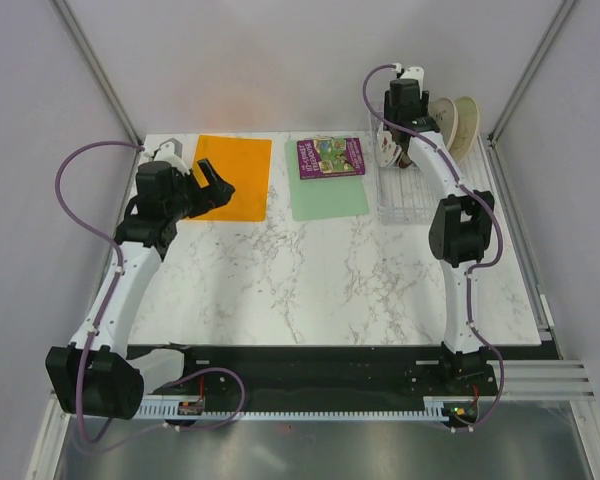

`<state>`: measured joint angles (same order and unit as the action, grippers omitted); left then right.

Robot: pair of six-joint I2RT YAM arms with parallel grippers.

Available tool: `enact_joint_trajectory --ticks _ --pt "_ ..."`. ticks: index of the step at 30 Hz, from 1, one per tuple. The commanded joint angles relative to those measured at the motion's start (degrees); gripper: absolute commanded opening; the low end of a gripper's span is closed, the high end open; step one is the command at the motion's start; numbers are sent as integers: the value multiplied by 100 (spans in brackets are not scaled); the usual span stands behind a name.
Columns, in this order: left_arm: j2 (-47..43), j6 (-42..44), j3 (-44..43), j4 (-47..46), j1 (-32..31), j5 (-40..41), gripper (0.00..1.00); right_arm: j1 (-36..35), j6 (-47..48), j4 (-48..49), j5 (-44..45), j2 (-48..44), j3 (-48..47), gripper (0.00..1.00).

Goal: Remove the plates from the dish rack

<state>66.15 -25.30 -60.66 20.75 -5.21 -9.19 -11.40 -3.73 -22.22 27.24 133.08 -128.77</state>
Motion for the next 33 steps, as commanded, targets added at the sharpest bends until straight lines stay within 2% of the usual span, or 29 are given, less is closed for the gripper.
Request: enact_joint_trajectory --ticks 1,3,5,6,9,10,14,16,21,24,28,33 --pt "152 306 -24 -256 29 -4 100 24 179 314 176 201 -342 64" --pt "188 315 -16 -265 29 -4 100 24 232 349 202 280 -368 61" --pt "223 324 -7 -265 29 14 100 15 267 376 237 307 -368 51" --pt "232 341 -7 -256 29 23 100 24 293 385 237 315 -368 37" --pt "205 342 11 -256 29 84 100 15 329 490 281 219 -237 13" --pt "205 350 11 -256 29 84 100 6 329 525 307 201 -201 9" --pt "161 306 46 -265 29 75 100 -47 680 613 605 113 -166 5" --pt "109 298 55 -256 29 75 100 -125 916 718 799 52 -140 0" --pt "-5 306 142 -256 29 14 100 -389 1637 1209 2000 -185 -52 0" --pt "-93 315 169 -221 29 -13 100 -591 2007 1421 2328 -430 -26 0" --pt "-111 157 134 -168 29 5 100 -671 2104 1527 2513 -844 115 0" --pt "-181 16 81 -151 38 -179 100 -820 2043 1387 2294 -1703 458 0"
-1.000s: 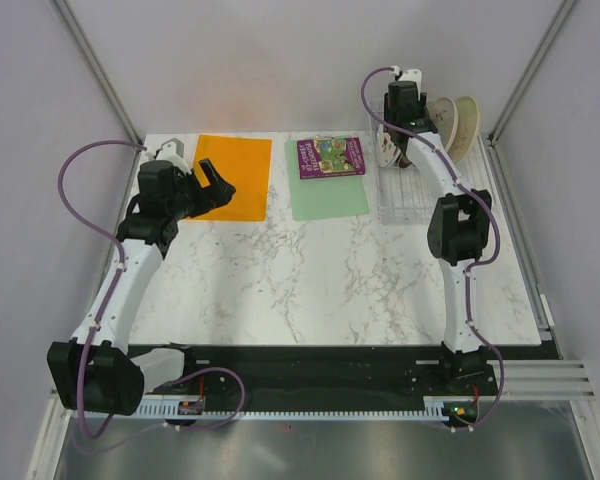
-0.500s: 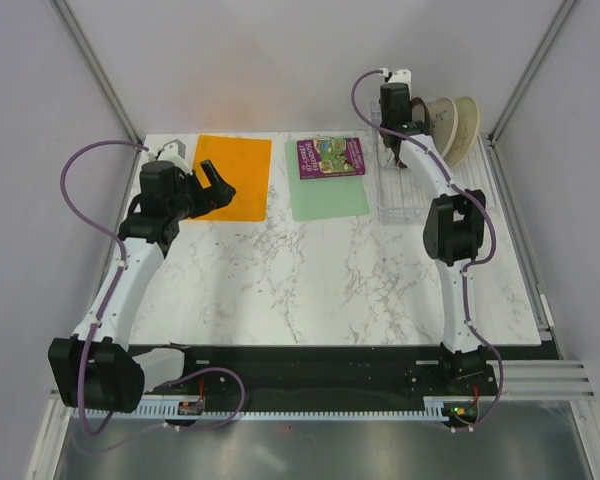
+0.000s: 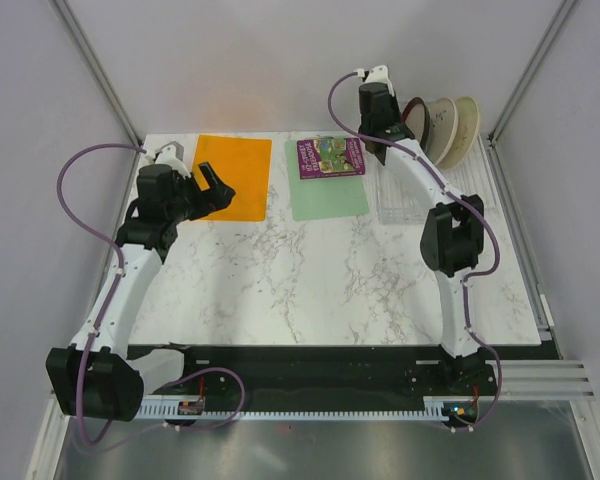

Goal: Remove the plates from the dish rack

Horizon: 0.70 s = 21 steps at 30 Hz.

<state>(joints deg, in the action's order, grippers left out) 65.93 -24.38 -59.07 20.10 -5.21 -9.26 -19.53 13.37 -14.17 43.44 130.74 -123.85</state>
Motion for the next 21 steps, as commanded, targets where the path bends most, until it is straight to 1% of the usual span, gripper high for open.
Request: enact_joint_trajectory --ticks 1,2,4,6,7,8,9,10,11,12,13,15,17,18,19,20,21 --pt "-160 -93 -79 -94 38 -208 100 -33 272 548 622 -1611 62 0" --pt "-151 -163 -79 -85 38 -226 100 -42 202 478 561 -1900 106 0" --pt "-160 -251 -61 -85 47 -243 100 -51 -157 171 403 -2183 212 0" --pt "-177 -304 -17 -85 47 -278 100 -42 -491 -267 -9 -2622 291 1" --pt "-186 -304 18 -76 47 -305 100 -51 -832 -401 -281 -2780 448 1" --pt "-212 -313 44 -85 55 -322 100 -51 -1053 -515 -814 -3104 563 1" --pt "-256 -313 71 -94 55 -340 100 -42 -1229 -681 -1150 -3264 703 1" --pt "-274 -322 106 -172 55 -453 100 -60 -1597 -761 -1476 -3413 966 2" --pt "-291 -313 184 -216 55 -524 100 -60 -1748 -823 -1783 -3667 1099 2" --pt "-300 -304 203 -234 55 -585 100 -60 -1906 -954 -2343 -3774 1222 2" --pt "-326 -321 220 -260 55 -595 100 -60 -2099 -1008 -2601 -3871 1502 2" --pt "-327 -322 299 -296 55 -639 100 -60 -2565 -1026 -3460 -4143 1802 2" --pt "-353 -330 369 -348 55 -683 100 -51 -3056 -1000 -4016 -4336 2285 1" --pt "-370 -348 413 -375 55 -700 100 -60 -3207 -860 -4280 -4398 2469 0" --pt "-379 -348 518 -445 64 -787 100 -51 -3374 -755 -4805 -4451 2871 0" --pt "-440 -391 589 -576 73 -832 100 -51 -3558 -597 -5036 -4591 3102 0" --pt "-476 -418 668 -673 90 -884 100 -60 -3839 -221 -5291 -4662 3330 0"
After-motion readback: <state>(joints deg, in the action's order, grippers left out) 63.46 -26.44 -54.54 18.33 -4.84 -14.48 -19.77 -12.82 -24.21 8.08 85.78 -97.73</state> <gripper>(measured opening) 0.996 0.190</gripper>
